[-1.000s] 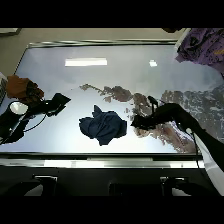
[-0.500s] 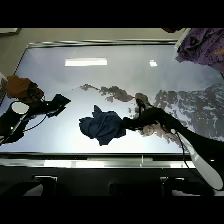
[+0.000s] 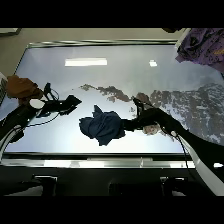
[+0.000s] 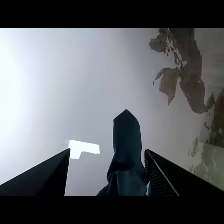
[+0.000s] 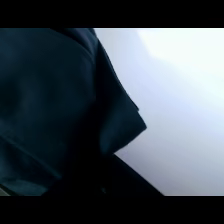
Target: Fold the clothes and pants, and hang the long-sleeved shirts on hangers.
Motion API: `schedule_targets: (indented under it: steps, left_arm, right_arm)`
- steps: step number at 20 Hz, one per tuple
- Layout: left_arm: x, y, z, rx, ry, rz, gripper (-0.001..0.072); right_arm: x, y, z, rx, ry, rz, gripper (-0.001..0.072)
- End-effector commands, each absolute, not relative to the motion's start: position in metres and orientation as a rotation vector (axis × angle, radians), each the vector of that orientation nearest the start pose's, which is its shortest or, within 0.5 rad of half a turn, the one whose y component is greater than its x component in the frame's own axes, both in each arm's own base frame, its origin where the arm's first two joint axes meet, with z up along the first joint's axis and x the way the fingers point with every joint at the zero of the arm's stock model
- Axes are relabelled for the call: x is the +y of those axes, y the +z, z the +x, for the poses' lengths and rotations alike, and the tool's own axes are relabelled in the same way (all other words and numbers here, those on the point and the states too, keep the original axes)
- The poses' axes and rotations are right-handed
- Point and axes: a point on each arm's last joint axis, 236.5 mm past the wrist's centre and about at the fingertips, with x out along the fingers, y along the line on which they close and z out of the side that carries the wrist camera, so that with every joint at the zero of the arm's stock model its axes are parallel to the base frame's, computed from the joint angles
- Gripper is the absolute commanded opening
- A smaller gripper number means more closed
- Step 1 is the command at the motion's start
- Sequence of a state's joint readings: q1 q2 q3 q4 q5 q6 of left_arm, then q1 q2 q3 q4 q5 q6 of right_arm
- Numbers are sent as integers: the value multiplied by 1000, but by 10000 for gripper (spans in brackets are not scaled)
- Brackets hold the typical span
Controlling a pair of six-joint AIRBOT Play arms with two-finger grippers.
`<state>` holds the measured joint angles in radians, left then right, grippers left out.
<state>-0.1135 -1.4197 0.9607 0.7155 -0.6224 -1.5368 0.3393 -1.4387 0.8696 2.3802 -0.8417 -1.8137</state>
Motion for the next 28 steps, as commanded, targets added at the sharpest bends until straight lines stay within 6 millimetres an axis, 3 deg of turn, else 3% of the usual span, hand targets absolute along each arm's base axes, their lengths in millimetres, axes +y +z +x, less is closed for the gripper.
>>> schedule_targets:
  steps: [1, 4, 8, 14, 15, 16, 18, 19, 20, 22, 24, 26, 28]
  left_arm:
    - [-185, -43, 463, 1074, -269, -744, 536]
    - [-208, -60, 466, 1147, -319, -727, 536]
    - [-233, -81, 454, 1246, -388, -687, 535]
    - [-256, -96, 434, 1333, -478, -624, 522]
    - [-258, -97, 434, 1336, -479, -622, 495]
    - [-258, -99, 434, 1339, -479, -622, 415]
    - [-258, -102, 434, 1344, -476, -623, 221]
    - [-258, -102, 434, 1344, -477, -622, 59]
    - [-258, -100, 435, 1334, -490, -608, 16]
    - [-258, -89, 443, 1309, -501, -604, 14]
    - [-247, -61, 461, 1243, -515, -566, 11]
    - [-221, -14, 484, 1145, -493, -482, 11]
    - [-180, 50, 506, 1017, -414, -377, 11]
  right_arm:
    - [248, -77, 304, 1425, 580, 431, 28]
    - [248, -77, 304, 1434, 569, 445, 28]
    - [248, -77, 303, 1435, 568, 446, 28]
    - [248, -77, 303, 1440, 564, 452, 28]
    - [248, -77, 303, 1440, 564, 452, 28]
    - [248, -77, 303, 1440, 564, 452, 28]
    - [248, -77, 303, 1440, 564, 452, 28]
    - [248, -77, 303, 1440, 564, 452, 28]
    - [248, -77, 303, 1440, 564, 452, 28]
    - [247, -74, 305, 1427, 567, 441, 27]
    - [237, -59, 317, 1365, 559, 352, 27]
    - [214, -26, 343, 1259, 502, 202, 27]
    - [186, 34, 378, 1079, 432, 42, 26]
